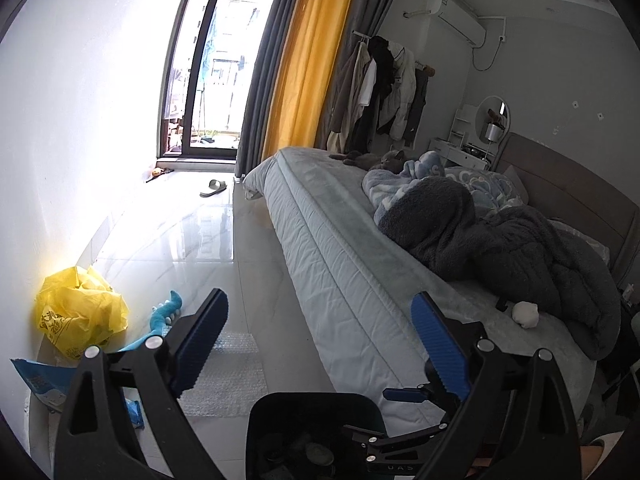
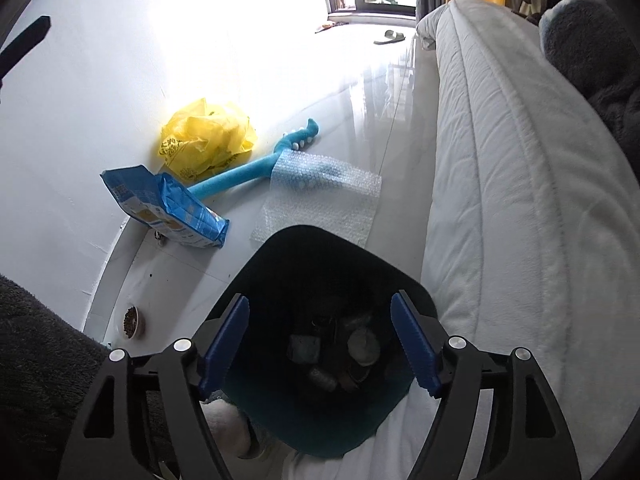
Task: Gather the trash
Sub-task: 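Open the right tool to drop the white cloth ball into the bin, then move both tools back over the bed toward the last white cloth ball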
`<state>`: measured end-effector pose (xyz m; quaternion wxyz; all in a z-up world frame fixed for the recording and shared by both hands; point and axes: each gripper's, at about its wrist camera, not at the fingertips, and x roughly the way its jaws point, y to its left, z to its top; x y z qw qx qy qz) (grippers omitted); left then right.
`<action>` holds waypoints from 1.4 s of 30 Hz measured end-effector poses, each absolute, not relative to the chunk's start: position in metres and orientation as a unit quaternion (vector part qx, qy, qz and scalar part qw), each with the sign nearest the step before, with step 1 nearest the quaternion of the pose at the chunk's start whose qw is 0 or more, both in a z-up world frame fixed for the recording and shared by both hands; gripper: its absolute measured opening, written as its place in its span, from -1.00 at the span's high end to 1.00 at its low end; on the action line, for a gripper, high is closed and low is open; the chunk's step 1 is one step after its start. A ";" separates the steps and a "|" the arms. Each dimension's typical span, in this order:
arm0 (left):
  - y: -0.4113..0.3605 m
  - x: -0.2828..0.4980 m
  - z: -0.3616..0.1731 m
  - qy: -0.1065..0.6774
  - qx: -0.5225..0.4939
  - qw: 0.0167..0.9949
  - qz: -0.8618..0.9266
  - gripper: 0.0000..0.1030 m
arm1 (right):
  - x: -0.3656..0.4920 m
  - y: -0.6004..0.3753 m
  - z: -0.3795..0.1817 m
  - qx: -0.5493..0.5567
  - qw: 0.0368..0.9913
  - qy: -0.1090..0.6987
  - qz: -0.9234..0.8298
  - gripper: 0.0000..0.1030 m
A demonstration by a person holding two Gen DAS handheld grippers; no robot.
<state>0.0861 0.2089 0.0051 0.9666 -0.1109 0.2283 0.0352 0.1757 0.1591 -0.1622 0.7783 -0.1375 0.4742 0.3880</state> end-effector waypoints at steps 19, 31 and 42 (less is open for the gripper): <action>0.144 0.120 0.015 0.217 -0.085 0.972 -0.005 -0.88 | 0.202 0.048 -0.102 -0.060 0.861 0.390 0.321 -0.67; 0.089 0.155 0.001 0.234 -0.066 0.969 -0.047 -0.88 | 0.217 -0.024 -0.095 -0.060 0.892 0.366 0.257 -0.71; 0.046 0.191 -0.015 0.248 -0.040 0.964 -0.085 -0.88 | 0.230 -0.077 -0.098 -0.055 0.908 0.352 0.221 -0.72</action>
